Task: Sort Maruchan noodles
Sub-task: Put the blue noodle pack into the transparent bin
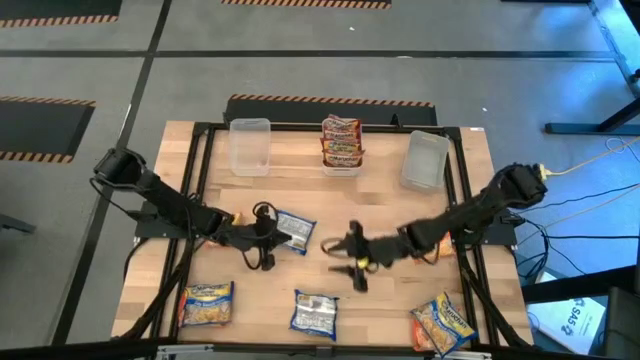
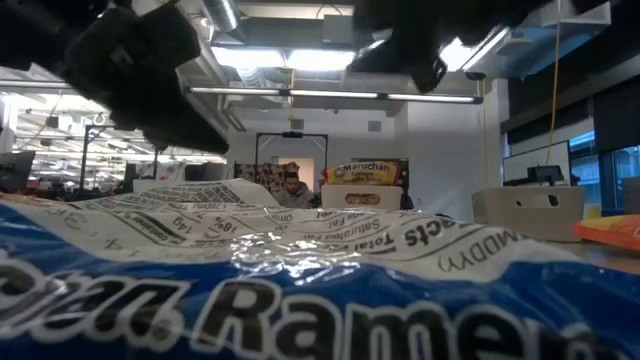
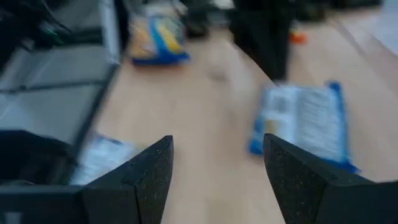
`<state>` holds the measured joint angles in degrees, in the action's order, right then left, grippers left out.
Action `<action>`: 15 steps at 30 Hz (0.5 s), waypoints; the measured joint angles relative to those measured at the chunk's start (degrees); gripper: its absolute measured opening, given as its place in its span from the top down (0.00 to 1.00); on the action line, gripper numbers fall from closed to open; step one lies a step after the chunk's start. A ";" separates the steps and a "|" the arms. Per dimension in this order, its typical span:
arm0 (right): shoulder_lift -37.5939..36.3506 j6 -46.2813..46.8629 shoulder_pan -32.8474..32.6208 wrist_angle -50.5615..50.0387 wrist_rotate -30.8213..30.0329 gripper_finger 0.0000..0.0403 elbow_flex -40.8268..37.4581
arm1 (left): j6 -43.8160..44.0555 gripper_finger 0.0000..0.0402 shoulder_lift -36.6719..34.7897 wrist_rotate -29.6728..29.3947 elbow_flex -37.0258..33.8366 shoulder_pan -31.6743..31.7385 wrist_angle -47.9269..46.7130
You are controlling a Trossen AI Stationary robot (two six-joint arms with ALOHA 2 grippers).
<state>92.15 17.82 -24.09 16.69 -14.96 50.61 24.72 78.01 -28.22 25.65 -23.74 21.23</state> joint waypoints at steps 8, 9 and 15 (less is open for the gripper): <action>0.95 -0.06 -6.00 1.31 -5.41 0.42 0.39 | 5.79 0.96 5.82 -2.34 8.04 -5.43 -3.84; 0.95 -0.06 -6.00 1.51 -5.40 0.42 0.37 | 4.78 0.96 5.95 -2.02 10.04 -5.58 -6.83; 0.91 5.70 -5.90 1.88 -3.83 0.42 0.41 | 5.16 0.96 4.75 0.11 22.41 -4.40 -37.53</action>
<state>93.06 23.52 -29.98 18.57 -18.79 51.03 29.88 82.76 -28.10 48.06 -28.14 -16.30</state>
